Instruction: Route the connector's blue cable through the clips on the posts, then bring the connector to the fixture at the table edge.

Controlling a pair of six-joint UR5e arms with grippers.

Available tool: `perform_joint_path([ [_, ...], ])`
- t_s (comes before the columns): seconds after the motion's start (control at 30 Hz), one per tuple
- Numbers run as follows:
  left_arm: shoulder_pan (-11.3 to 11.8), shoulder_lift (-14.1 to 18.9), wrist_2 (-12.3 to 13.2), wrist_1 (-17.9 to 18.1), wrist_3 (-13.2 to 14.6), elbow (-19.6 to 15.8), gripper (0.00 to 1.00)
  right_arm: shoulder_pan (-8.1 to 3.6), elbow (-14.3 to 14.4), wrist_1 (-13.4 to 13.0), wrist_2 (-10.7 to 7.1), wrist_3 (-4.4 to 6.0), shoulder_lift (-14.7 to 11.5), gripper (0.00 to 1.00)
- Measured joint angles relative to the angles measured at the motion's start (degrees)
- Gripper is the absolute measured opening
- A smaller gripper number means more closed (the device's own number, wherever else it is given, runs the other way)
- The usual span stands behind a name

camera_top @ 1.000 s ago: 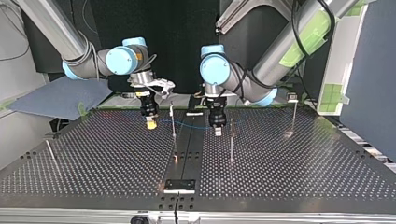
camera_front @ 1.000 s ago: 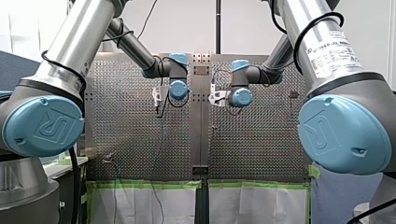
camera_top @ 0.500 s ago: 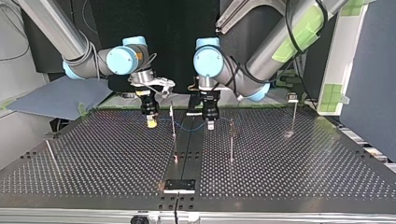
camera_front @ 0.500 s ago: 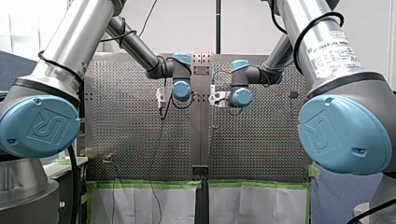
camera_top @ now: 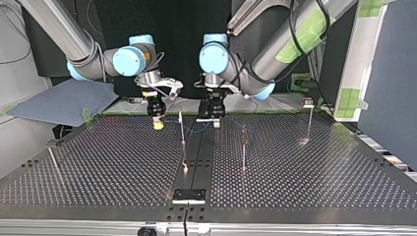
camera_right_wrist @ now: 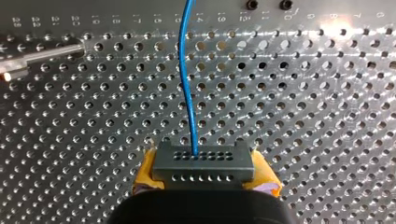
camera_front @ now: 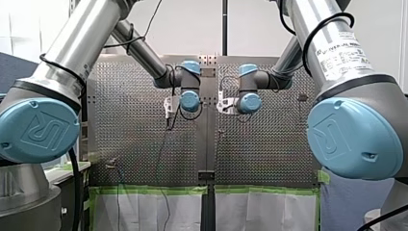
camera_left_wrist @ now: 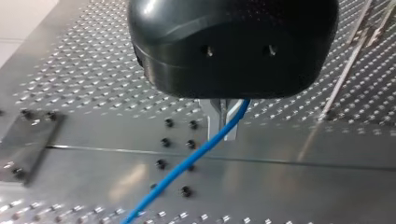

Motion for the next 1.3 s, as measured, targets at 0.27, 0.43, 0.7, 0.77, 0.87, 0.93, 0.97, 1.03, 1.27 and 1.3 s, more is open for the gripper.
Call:
perform_joint_path([
  [0.27, -0.77, -1.05, -0.02, 1.71, -0.2, -0.8, 0.0, -0.4, 1.96, -0.27, 0.57, -0.02, -0.06, 0.0],
  [0.43, -0.86, -1.92, 0.22, 3.53, -0.32, -1.95, 0.0, -0.76, 3.8, -1.21, 0.93, -0.02, -0.07, 0.0],
  [0.7, -1.09, -4.94, 0.42, 5.1, -0.75, -2.21, 0.0, -1.22, 5.59, -1.97, 1.27, -0.02, -0.08, 0.0],
  [0.77, -1.14, -5.14, 0.43, 5.26, -0.79, -2.27, 0.0, -1.3, 5.79, -2.0, 1.45, -0.02, -0.08, 0.0],
  [0.87, -1.28, -5.25, 0.43, 5.38, -0.81, -2.39, 0.0, -1.45, 6.07, -2.16, 1.61, -0.03, -0.08, 0.0],
  [0.93, -1.34, -5.27, 0.45, 5.39, -0.82, -2.42, 0.0, -1.58, 6.37, -2.47, 1.67, -0.03, -0.08, 0.0],
  [0.97, -1.36, -5.27, 0.46, 5.38, -0.81, -2.45, 0.0, -1.68, 6.67, -2.78, 1.68, -0.02, -0.08, 0.0],
  [1.03, -1.45, -5.28, 0.47, 5.41, -0.78, -2.68, 0.0, -1.86, 7.31, -3.49, 1.63, 0.06, -0.07, 0.0],
  [1.27, -1.63, -6.27, 0.54, 6.16, -0.59, -3.54, 0.0, -2.51, 9.12, -6.15, 1.42, 0.23, 0.0, 0.0],
  [1.3, -1.69, -6.48, 0.52, 6.28, -0.58, -3.67, 0.0, -2.59, 9.2, -6.29, 1.41, 0.18, 0.01, 0.0],
])
